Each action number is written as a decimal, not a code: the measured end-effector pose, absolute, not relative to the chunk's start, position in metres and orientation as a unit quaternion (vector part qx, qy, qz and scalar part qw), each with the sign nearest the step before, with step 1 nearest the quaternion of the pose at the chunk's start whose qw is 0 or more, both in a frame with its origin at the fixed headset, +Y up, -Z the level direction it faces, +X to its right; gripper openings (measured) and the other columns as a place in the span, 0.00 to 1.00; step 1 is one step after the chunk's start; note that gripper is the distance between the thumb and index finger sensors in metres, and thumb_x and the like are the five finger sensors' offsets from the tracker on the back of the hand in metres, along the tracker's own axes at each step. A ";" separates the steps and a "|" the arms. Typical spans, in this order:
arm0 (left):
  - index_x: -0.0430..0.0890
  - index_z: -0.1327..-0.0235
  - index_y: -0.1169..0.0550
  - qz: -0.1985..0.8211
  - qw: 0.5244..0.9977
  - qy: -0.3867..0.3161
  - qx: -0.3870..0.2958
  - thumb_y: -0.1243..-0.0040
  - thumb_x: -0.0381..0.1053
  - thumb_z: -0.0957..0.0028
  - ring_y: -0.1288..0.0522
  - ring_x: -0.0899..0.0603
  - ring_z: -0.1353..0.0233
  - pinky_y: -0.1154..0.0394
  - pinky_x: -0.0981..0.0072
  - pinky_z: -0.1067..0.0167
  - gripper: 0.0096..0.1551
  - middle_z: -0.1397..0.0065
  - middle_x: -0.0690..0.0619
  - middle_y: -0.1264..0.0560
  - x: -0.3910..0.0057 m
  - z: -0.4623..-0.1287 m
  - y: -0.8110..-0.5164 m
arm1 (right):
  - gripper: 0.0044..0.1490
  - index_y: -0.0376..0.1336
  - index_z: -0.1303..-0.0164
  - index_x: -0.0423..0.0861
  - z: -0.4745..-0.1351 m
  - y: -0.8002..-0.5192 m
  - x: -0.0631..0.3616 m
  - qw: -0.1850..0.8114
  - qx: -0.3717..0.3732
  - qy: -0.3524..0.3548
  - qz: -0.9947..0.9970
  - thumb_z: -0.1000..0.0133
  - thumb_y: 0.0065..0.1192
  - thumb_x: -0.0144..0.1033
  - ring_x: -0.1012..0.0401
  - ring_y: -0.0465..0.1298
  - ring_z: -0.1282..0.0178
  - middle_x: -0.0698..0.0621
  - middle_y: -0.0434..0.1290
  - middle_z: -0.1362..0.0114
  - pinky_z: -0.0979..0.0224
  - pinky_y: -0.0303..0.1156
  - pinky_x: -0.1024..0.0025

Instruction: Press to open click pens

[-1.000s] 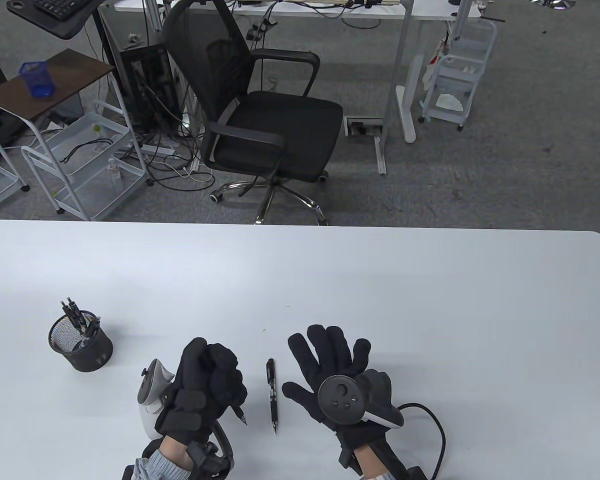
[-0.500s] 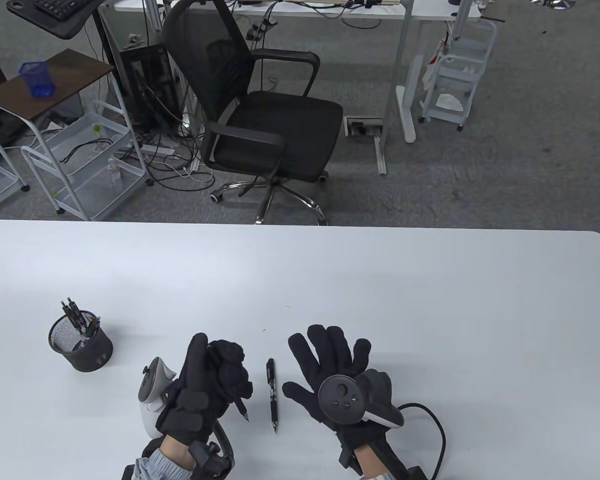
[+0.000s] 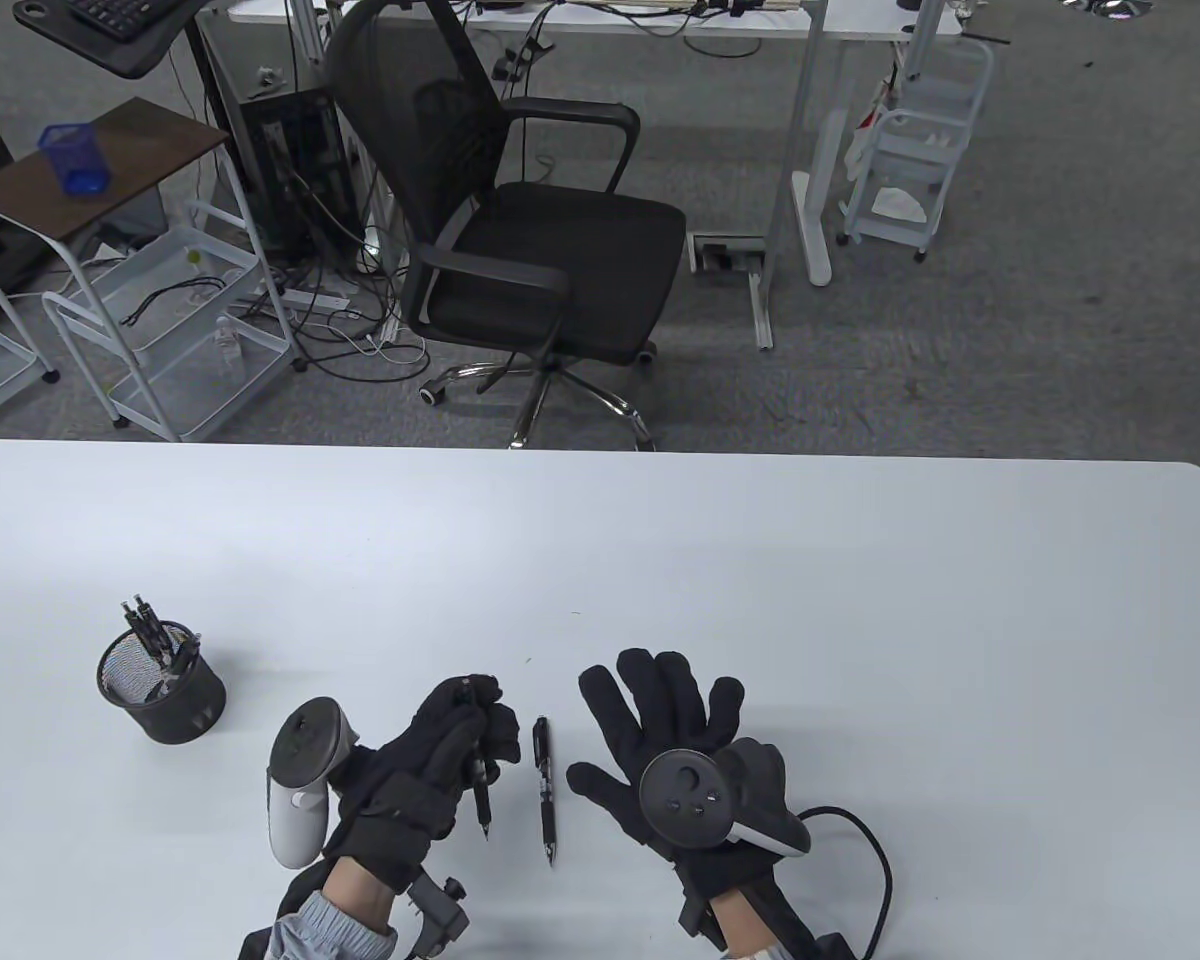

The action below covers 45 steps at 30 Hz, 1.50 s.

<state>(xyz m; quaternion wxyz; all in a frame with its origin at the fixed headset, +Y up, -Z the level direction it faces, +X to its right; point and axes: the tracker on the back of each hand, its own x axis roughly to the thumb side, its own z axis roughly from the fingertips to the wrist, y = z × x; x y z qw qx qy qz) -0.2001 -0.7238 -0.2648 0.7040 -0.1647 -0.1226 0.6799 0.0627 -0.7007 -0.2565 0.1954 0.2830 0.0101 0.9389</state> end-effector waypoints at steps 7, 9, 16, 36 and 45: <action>0.38 0.13 0.41 0.581 0.785 -0.085 -0.197 0.56 0.44 0.22 0.34 0.28 0.23 0.48 0.18 0.32 0.27 0.20 0.45 0.27 -0.197 -0.275 -0.739 | 0.50 0.32 0.07 0.45 -0.257 -0.700 0.065 0.202 0.283 0.009 0.938 0.30 0.41 0.57 0.30 0.29 0.15 0.32 0.27 0.09 0.33 0.20 0.20; 0.39 0.14 0.40 0.555 0.804 -0.063 -0.204 0.54 0.45 0.22 0.33 0.30 0.24 0.43 0.23 0.29 0.27 0.20 0.45 0.26 -0.197 -0.278 -0.747 | 0.50 0.32 0.07 0.45 -0.257 -0.700 0.066 0.204 0.282 0.008 0.937 0.30 0.41 0.57 0.30 0.30 0.15 0.32 0.27 0.09 0.33 0.20 0.20; 0.38 0.16 0.36 0.515 0.828 0.011 -0.222 0.50 0.48 0.23 0.26 0.38 0.34 0.22 0.51 0.37 0.28 0.24 0.45 0.23 -0.199 -0.289 -0.778 | 0.50 0.32 0.07 0.45 -0.259 -0.699 0.070 0.216 0.282 0.008 0.935 0.30 0.41 0.57 0.30 0.30 0.15 0.32 0.27 0.09 0.32 0.20 0.20; 0.40 0.22 0.29 0.302 0.909 0.096 -0.272 0.42 0.51 0.27 0.22 0.45 0.42 0.13 0.75 0.47 0.26 0.35 0.41 0.26 -0.180 -0.328 -0.802 | 0.50 0.32 0.06 0.45 -0.258 -0.697 0.072 0.222 0.282 0.006 0.933 0.30 0.41 0.57 0.30 0.30 0.15 0.32 0.27 0.09 0.32 0.21 0.20; 0.43 0.26 0.29 0.227 0.938 0.098 -0.243 0.40 0.53 0.29 0.21 0.49 0.45 0.12 0.81 0.52 0.25 0.38 0.44 0.25 -0.168 -0.328 -0.801 | 0.49 0.33 0.06 0.45 -0.258 -0.697 0.071 0.219 0.284 0.005 0.934 0.30 0.41 0.57 0.30 0.30 0.15 0.32 0.27 0.09 0.32 0.21 0.20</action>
